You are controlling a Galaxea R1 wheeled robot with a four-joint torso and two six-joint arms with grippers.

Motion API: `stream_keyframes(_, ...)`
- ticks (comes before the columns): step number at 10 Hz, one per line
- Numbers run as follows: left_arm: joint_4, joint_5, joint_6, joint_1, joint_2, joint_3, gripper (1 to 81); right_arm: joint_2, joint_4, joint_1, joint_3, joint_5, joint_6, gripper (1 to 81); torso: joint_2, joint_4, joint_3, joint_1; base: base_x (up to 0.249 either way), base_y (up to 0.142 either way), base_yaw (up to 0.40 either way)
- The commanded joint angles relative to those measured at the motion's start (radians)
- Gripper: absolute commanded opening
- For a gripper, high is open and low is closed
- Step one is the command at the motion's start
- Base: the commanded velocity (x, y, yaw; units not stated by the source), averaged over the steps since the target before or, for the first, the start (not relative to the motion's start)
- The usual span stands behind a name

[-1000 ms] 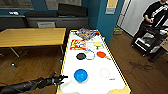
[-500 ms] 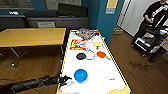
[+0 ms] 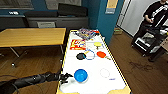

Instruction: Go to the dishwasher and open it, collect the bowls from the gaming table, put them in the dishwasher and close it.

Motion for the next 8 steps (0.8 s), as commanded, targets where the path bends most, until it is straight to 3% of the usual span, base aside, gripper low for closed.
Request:
stream_keyframes(1, -0.008, -0.019, -0.063, -0.138, 0.007, -0.044, 81.1, -0.042, -0.004, 0.013, 0.018, -0.063, -0.002, 1.0, 0.0, 0.0, 0.0, 0.0, 0.0, 0.0, 0.0)
stream_keyframes(8, -0.001, -0.01, -0.061, -0.139, 0.105, -0.141, 81.1, -0.045, -0.003, 0.021, 0.03, -0.091, -0.002, 1.0, 0.0, 0.0, 0.0, 0.0, 0.0, 0.0, 0.0)
